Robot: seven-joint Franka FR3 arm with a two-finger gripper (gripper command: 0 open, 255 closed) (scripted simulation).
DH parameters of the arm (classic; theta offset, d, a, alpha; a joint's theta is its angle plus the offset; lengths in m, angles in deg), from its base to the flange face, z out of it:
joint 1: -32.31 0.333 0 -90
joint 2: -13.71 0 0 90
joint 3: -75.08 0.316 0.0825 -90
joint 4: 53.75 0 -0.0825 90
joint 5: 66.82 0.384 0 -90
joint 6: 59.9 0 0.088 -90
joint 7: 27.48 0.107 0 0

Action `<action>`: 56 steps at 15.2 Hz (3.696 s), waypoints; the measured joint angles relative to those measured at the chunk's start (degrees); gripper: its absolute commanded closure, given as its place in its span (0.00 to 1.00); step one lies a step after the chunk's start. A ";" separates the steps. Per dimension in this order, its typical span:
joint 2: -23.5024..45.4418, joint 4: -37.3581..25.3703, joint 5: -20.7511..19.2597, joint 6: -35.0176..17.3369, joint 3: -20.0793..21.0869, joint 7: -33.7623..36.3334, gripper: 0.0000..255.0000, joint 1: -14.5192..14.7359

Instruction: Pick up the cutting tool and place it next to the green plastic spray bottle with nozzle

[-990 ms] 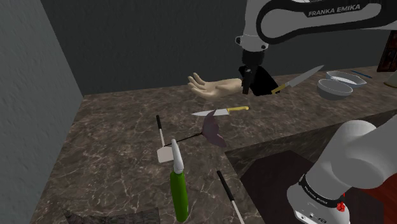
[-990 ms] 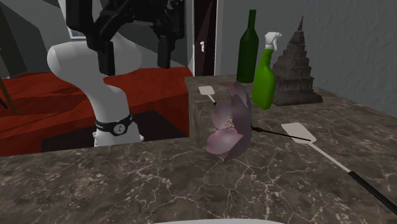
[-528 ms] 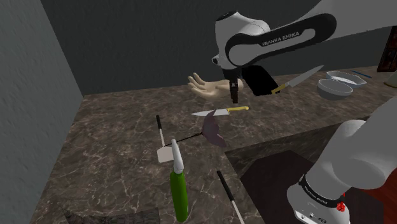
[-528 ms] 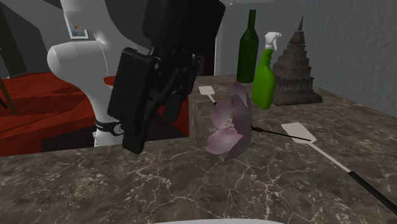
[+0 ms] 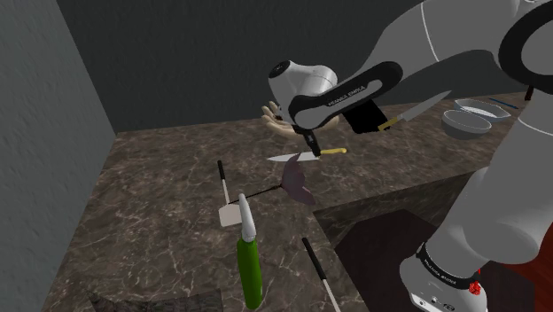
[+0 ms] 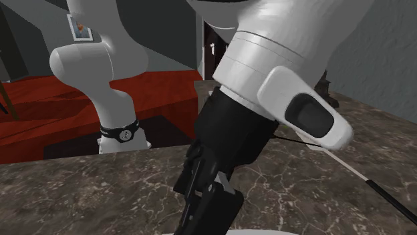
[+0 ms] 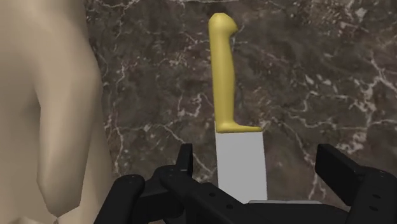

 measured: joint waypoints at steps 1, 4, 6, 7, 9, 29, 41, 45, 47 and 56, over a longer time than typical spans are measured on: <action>0.97 0.00 -0.68 -0.83 -0.15 -0.23 0.00 -0.14; 1.08 1.15 -1.75 -2.94 -0.07 0.13 0.00 -0.17; 1.94 2.46 -2.38 -4.62 -0.58 0.40 0.00 -0.74; 2.26 2.88 -2.58 -5.14 -0.78 0.48 0.00 -0.95; 2.58 3.09 -2.72 -5.52 -0.93 0.55 0.00 -1.10; 1.21 2.44 -2.18 -3.71 -0.77 -0.45 1.00 -1.07; -3.62 -1.11 -0.44 3.76 -0.50 -4.52 1.00 -0.86; -4.69 -2.63 0.02 6.17 -0.32 -5.56 1.00 -0.68; -5.26 -3.72 0.23 7.65 -0.30 -6.34 1.00 -0.66; -7.16 -8.54 0.91 13.76 -0.09 -9.22 1.00 -0.46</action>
